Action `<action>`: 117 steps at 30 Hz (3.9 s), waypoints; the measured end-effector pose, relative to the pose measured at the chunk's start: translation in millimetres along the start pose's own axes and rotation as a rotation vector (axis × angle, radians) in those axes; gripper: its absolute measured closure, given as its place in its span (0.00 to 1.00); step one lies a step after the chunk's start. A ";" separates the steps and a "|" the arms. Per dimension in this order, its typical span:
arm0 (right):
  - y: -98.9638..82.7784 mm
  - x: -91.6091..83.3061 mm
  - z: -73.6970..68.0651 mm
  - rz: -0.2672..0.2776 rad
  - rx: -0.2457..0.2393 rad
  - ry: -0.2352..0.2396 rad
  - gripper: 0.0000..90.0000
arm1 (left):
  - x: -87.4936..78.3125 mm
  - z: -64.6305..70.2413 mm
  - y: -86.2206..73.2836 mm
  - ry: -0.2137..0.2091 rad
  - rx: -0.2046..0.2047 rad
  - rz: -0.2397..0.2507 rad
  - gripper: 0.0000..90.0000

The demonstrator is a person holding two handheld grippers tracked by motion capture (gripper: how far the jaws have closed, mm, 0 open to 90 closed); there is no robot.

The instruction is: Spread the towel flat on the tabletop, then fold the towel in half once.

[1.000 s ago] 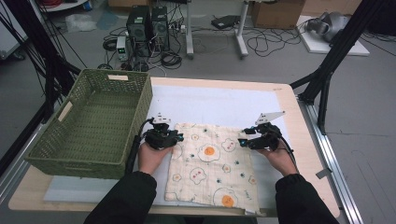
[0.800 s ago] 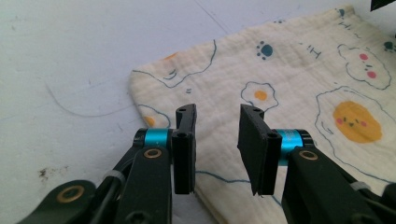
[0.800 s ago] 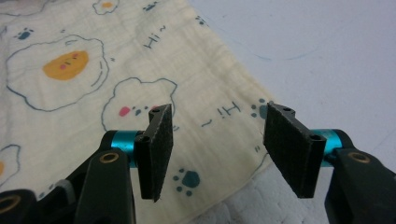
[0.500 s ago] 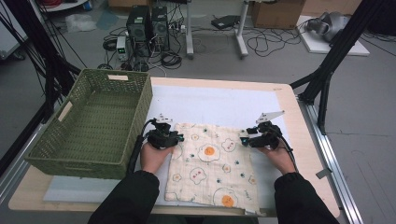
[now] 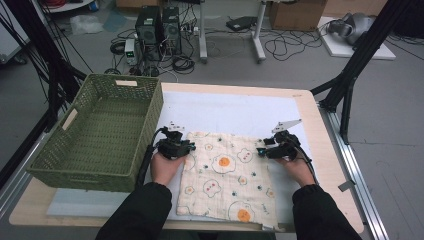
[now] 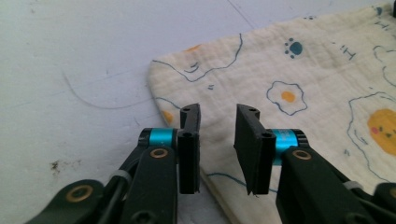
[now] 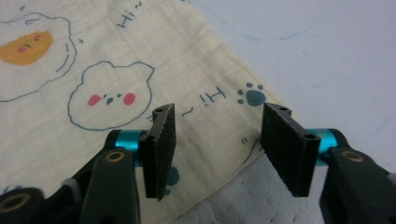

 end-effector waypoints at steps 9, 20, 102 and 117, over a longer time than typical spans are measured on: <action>5.8 2.3 -6.4 -0.012 -0.063 0.002 0.89 | -0.5 -1.0 0.3 0.048 0.021 -0.008 0.99; 12.0 1.6 3.4 0.000 -0.031 0.000 0.97 | -8.8 -5.6 5.3 0.092 0.005 0.058 1.00; -61.4 -81.2 -68.2 0.188 0.024 0.277 0.93 | -81.7 55.7 -60.0 -0.066 0.175 0.051 0.95; -46.5 -82.2 -64.2 0.241 0.030 0.283 0.71 | -88.1 57.7 -48.5 -0.150 0.146 0.057 0.59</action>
Point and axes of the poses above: each handheld gripper's, and its own axes: x roughly forward along the jaws, y roughly out of its top, z roughly to its right, the point moved 2 cm from there along x, roughly forward along the jaws, and after that the axes turned 9 degrees about -y, right-handed, at the moved point
